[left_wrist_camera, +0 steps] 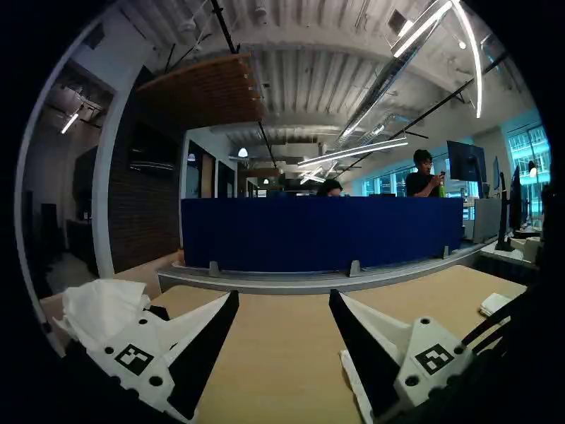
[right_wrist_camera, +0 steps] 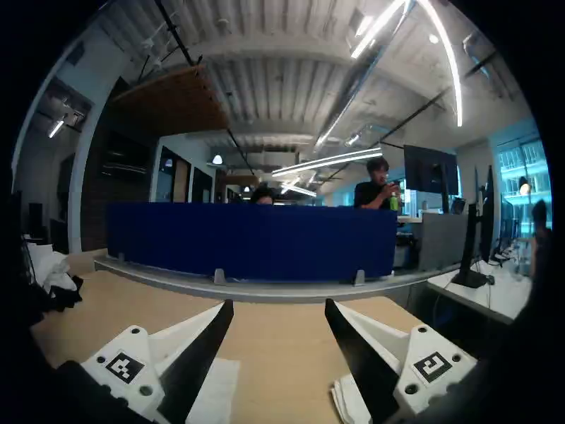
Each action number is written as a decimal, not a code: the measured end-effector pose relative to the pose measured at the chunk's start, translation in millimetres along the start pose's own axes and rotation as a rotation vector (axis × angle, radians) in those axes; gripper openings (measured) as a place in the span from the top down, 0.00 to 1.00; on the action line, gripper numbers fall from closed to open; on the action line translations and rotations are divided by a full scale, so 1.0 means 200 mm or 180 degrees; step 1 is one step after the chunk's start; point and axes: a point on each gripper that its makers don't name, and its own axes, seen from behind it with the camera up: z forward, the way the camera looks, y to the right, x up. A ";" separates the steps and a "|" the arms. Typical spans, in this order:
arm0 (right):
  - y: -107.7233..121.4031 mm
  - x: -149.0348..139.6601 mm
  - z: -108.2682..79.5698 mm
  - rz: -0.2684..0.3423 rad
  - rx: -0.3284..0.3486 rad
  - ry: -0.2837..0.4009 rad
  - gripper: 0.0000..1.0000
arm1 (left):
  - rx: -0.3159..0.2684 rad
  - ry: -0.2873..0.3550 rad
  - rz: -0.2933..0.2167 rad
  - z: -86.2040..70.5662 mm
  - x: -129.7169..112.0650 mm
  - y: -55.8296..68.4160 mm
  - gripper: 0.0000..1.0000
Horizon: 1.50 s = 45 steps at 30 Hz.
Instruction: Fold towel
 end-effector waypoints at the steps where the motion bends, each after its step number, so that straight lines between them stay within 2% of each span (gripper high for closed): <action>1: 0.00 0.03 0.00 0.0001 0.0000 -0.0001 0.00 | -0.0012 -0.0010 0.0002 -0.01 0.03 0.02 0.05; 6: 0.00 0.17 -0.01 0.0003 -0.0015 0.0009 0.00 | -0.0062 -0.0036 0.0031 -0.03 0.16 0.09 0.05; 14: 0.01 0.23 -0.01 0.0054 -0.0030 -0.0032 0.00 | -0.0111 -0.0123 0.0041 -0.03 0.22 0.12 0.05; 18: -0.02 0.24 0.00 0.0041 0.0060 -0.0096 0.00 | -0.0181 -0.0188 0.0064 -0.02 0.23 0.15 0.05; 24: -0.11 0.22 0.01 -0.0082 0.0374 -0.0292 0.00 | -0.0465 -0.0388 0.0130 -0.02 0.20 0.23 0.05; 34: -0.34 0.11 -0.06 -0.0289 0.1131 -0.0819 0.00 | -0.1172 -0.0736 0.0206 -0.06 0.14 0.43 0.05; 37: -0.38 0.09 -0.07 -0.0326 0.1234 -0.0910 0.00 | -0.1299 -0.0799 0.0232 -0.06 0.12 0.45 0.05; 45: -0.41 -0.02 -0.09 -0.0420 0.1337 -0.1087 0.00 | -0.1469 -0.0957 0.0281 -0.08 -0.01 0.51 0.05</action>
